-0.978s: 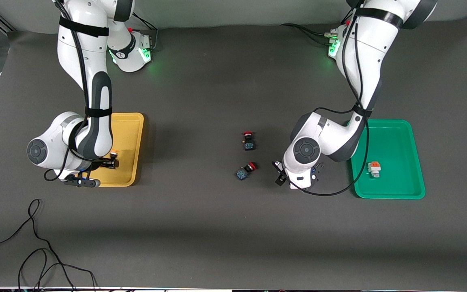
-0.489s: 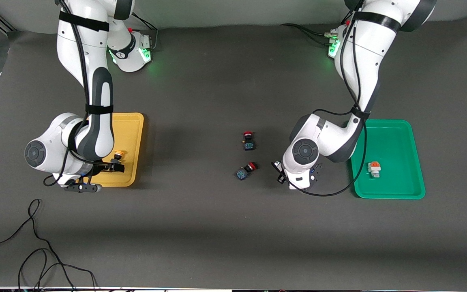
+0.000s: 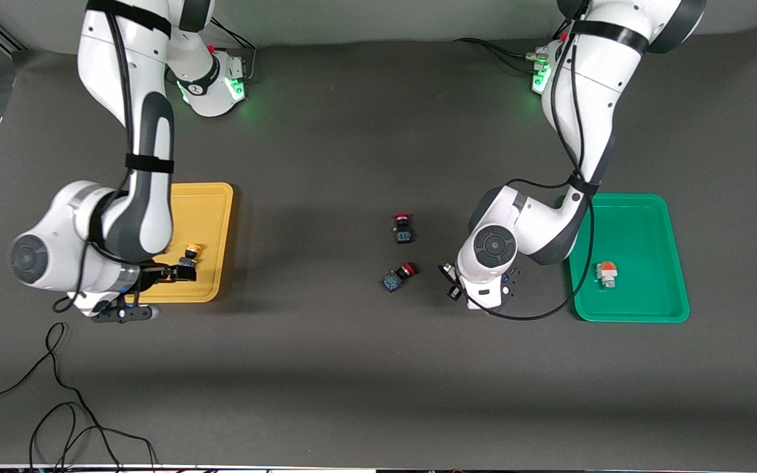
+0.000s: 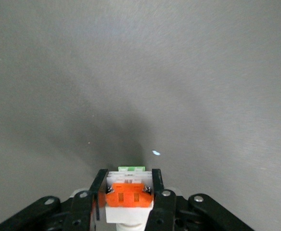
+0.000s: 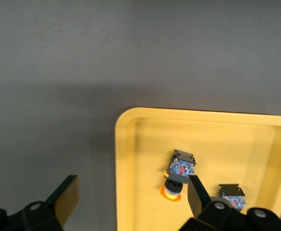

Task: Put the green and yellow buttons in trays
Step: 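Release the yellow button in the tray while the left gripper carries green, then lower the green button into the green tray and open the left gripper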

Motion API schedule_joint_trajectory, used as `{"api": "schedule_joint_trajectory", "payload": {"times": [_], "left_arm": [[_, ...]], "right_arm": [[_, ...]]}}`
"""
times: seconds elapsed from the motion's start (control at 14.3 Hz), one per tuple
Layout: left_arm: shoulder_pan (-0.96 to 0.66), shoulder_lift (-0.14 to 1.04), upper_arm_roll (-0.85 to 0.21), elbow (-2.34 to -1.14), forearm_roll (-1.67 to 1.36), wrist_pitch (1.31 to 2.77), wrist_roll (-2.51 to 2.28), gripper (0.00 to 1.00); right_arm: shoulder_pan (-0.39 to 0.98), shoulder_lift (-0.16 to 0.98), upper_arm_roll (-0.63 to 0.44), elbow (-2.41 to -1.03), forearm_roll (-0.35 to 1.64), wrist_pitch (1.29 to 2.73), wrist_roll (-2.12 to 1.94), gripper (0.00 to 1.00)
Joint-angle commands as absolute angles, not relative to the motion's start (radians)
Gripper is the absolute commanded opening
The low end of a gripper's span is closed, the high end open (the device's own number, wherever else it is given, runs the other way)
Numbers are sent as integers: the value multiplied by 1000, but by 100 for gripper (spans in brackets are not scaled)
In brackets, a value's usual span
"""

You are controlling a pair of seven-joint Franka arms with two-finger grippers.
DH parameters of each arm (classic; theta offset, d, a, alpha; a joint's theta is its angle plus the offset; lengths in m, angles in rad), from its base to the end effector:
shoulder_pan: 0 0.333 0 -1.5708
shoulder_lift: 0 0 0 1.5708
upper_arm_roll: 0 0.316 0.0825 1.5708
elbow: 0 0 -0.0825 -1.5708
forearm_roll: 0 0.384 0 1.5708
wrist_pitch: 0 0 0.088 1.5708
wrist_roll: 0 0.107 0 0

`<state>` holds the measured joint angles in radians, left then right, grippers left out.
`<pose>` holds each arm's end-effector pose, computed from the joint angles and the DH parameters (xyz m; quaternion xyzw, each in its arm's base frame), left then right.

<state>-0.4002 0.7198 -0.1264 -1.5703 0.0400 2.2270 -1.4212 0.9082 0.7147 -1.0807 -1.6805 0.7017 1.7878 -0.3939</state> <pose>0.6075 -0.3380 0.2160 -0.9002 -0.4337 0.0380 0.0087 0.6398 0.0385 0.3347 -0.9956 -0.0174 0.0811 0.0435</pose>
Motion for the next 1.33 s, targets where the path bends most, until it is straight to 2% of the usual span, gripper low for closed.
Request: {"api": "schedule_joint_trajectory", "payload": {"times": [0.0,0.14,0.21,0.49,0.63,0.77,0.98,1.12,1.26], "left_arm": [[-390,646,-123,-1476,28,2030,-1333,16],[-367,594,-123,-1445,5,1924,-1193,16],[-347,556,-123,-1454,3,1884,-1081,14],[-188,425,-121,-1495,-40,1708,-604,10],[-88,367,-117,-1549,-35,1665,-404,9],[10,347,-112,-1587,-3,1663,-231,9],[101,347,-114,-1687,103,1780,-97,9],[161,347,-114,-1814,133,1949,-25,9],[216,360,-112,-1964,136,2189,-2,10]], "right_arm": [[910,681,-1100,-1600,670,1721,-383,100],[885,623,-1072,-1559,596,1694,-329,100],[870,577,-1022,-1536,537,1680,-271,100],[668,333,-633,-1532,225,1657,-72,100],[586,273,-508,-1529,111,1638,-64,100],[499,223,-418,-1537,84,1638,-58,100],[336,138,-261,-1577,78,1638,-28,100],[267,92,-207,-1611,77,1638,1,100],[177,36,-128,-1662,77,1641,58,100]]}}
